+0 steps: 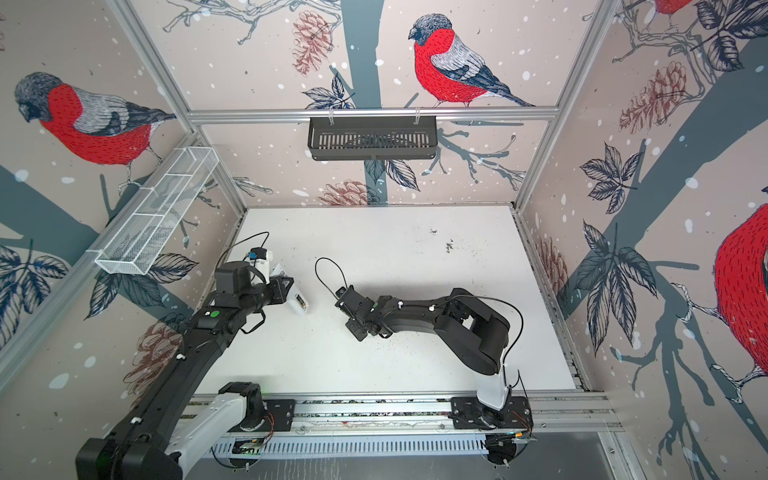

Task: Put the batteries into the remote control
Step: 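Carry the battery toward the remote held by the left gripper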

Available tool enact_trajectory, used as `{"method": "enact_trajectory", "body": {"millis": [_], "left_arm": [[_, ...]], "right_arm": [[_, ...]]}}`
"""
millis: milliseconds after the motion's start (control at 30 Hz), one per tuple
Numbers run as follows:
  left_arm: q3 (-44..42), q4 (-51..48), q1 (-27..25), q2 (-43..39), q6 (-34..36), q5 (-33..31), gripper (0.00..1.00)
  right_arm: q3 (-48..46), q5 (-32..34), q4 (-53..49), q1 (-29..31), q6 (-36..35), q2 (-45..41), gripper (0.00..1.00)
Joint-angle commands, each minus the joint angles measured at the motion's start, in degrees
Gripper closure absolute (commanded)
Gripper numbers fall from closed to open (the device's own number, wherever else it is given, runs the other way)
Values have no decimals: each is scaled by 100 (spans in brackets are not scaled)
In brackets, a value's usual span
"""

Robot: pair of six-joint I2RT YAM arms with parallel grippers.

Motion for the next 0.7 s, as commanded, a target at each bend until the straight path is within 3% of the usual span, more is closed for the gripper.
{"method": "enact_trajectory", "body": {"millis": [0,500,667], "left_arm": [[-3,285,8,-6,-2,83,100],[-10,288,-443,36,-27,153,100],[-68,445,-511,99,-35,714,100]], "right_arm": [[153,-157,-454,-30,76,55,71],[1058,-160,-1743,-46,203,553,83],[989,-194,-1499,-68,219,352,85]]}}
